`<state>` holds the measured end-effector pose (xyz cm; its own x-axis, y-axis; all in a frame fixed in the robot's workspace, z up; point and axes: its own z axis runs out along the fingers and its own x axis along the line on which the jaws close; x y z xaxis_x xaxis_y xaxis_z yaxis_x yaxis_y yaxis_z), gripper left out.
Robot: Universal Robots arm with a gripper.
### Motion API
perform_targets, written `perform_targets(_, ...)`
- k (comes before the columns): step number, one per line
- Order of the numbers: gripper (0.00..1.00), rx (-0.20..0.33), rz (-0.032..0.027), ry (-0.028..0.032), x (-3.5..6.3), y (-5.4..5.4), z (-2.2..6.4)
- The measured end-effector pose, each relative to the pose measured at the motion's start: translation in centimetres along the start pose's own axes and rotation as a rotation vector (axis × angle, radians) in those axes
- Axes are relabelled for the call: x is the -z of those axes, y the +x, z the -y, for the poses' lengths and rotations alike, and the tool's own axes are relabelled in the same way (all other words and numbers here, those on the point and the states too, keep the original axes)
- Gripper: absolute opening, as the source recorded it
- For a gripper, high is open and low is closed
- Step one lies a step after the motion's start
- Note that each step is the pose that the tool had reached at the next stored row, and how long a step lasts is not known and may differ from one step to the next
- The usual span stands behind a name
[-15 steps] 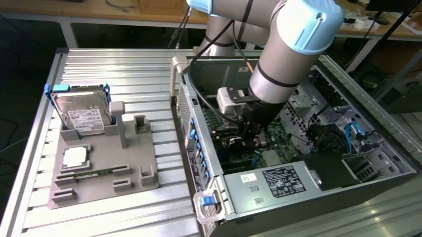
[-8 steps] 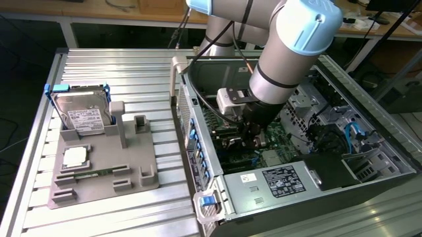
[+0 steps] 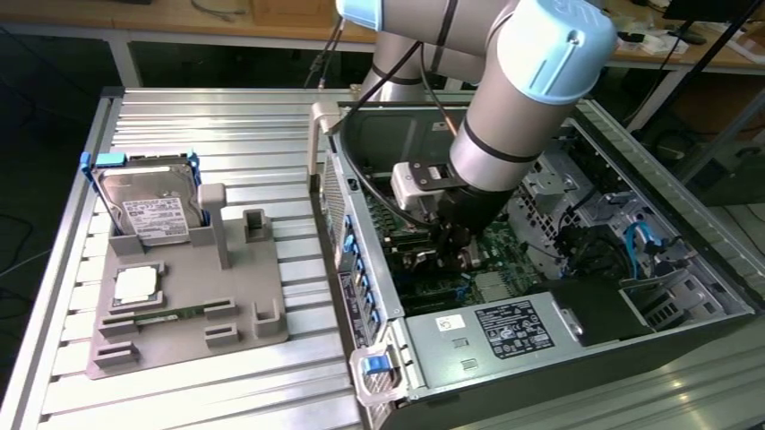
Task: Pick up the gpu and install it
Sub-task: 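Insert the gpu into the slot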
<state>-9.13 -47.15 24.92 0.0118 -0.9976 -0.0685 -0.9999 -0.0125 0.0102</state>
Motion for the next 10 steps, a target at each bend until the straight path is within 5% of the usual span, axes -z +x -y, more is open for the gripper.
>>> perform_targets(10,0.27,0.0,-0.0002,-0.0001,-0.63,0.04,-0.18)
